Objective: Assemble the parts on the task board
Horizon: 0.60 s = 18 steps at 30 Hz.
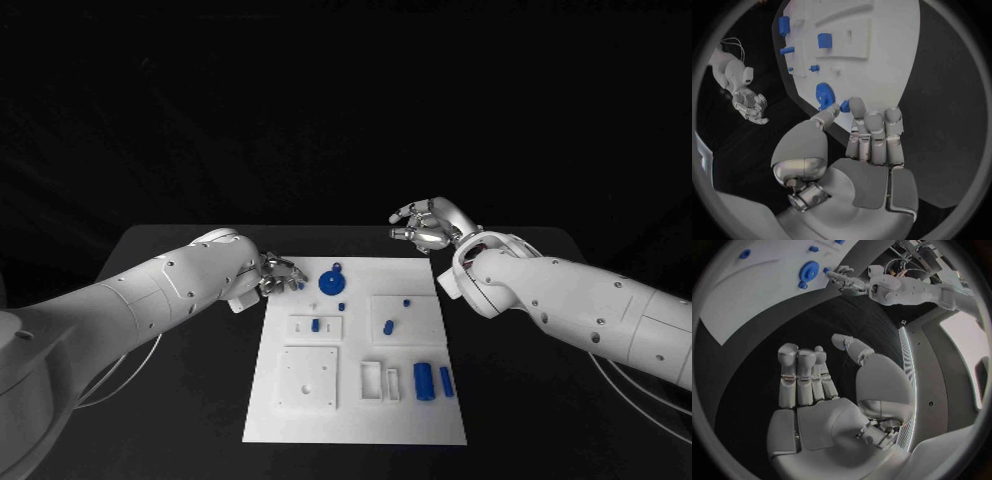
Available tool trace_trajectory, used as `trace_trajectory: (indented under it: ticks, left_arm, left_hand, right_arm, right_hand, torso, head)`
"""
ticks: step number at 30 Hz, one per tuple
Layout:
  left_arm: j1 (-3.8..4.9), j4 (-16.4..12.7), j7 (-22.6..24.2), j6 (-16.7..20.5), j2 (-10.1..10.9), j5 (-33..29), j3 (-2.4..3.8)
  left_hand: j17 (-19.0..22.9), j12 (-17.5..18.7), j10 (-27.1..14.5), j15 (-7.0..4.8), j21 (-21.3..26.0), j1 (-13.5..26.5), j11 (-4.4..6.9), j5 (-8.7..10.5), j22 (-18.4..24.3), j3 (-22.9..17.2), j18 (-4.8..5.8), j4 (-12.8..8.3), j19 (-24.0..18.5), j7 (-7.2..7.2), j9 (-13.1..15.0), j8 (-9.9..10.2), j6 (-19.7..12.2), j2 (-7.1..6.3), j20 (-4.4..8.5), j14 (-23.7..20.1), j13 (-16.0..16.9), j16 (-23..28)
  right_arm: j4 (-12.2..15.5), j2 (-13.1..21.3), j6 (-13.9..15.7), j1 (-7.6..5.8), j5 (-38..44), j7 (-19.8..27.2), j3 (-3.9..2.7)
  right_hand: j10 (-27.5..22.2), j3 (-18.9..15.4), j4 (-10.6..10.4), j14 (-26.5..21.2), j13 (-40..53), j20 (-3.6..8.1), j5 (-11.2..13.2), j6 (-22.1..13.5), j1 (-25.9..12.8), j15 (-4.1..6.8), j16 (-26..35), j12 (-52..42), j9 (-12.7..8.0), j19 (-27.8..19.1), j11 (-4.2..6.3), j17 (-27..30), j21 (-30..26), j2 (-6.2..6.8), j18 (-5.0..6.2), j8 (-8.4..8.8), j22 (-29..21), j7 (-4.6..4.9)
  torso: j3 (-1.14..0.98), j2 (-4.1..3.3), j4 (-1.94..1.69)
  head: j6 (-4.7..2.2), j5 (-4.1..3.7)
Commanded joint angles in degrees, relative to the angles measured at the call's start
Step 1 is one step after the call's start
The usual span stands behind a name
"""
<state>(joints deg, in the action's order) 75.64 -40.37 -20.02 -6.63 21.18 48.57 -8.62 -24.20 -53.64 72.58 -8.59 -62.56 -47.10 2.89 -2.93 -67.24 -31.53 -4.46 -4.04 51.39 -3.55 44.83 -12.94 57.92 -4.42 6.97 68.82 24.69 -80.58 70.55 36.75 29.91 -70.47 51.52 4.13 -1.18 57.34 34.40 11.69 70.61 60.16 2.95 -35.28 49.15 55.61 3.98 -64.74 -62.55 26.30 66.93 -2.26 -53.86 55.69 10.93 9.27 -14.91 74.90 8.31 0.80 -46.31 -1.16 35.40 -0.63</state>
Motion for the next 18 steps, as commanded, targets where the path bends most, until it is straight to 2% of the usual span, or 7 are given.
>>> trace_trajectory:
  ticks: [1, 12, 18]
  left_arm:
    - [-0.10, 0.3, 0.6, -0.5, -0.3, -0.7, -0.03]
    - [-0.10, 0.5, 0.8, -0.8, -0.1, -2.2, -0.04]
    - [-0.10, 0.7, 0.9, -1.2, -0.2, -2.8, -0.04]
  left_hand:
    - [0.1, 0.2, 0.5, -0.40, -0.3, -0.1, -0.10, 0.08, -0.1, 0.0, 0.29, -0.5, 0.2, -0.14, -0.1, 0.2, 0.3, 0.66, 7.04, -0.2, 0.1, -0.2]
    - [0.2, 0.4, 0.7, -0.31, -0.3, -0.9, -0.20, 0.05, -0.2, -0.4, 0.38, -2.2, 0.3, -0.25, -0.3, 0.5, 0.0, 2.47, 6.99, -0.1, 0.2, -0.3]
    - [0.3, 0.5, 0.7, -0.26, -0.4, -1.6, -0.25, 0.00, -0.4, -0.7, 0.41, -3.8, 0.3, -0.32, -0.5, 0.7, -0.1, 3.96, 6.98, -0.1, 0.3, -0.4]
  right_arm:
    - [0.1, -0.1, -0.1, -0.03, 0.5, 0.3, -0.03]
    - [0.1, -0.1, -0.2, -0.07, 0.5, 0.3, -0.03]
    - [0.1, -0.1, -0.2, -0.08, 0.5, 0.3, -0.03]
  right_hand:
    - [-0.1, -0.1, 0.1, 0.3, -0.1, 0.01, -0.2, -0.1, -0.1, 0.10, 0.2, -0.4, -0.1, 0.6, 0.02, -0.1, -0.4, -0.37, 5.73, -0.17, 0.3, 0.43]
    - [-0.1, -0.1, 0.0, 0.3, -0.1, 0.02, -0.3, -0.1, -0.1, 0.10, 0.2, -0.4, -0.1, 0.6, 0.02, -0.1, -0.4, -0.37, 5.73, -0.18, 0.4, 0.43]
    - [-0.1, -0.1, 0.0, 0.3, -0.1, 0.02, -0.3, -0.1, -0.1, 0.11, 0.2, -0.4, -0.1, 0.6, 0.02, -0.1, -0.4, -0.37, 5.73, -0.19, 0.4, 0.43]
  torso:
    - [-0.01, 0.00, -0.03]
    - [-0.01, 0.01, 0.00]
    - [-0.01, -0.01, -0.06]
  head:
    - [-0.04, -0.05]
    - [0.03, -0.11]
    - [0.08, -0.04]
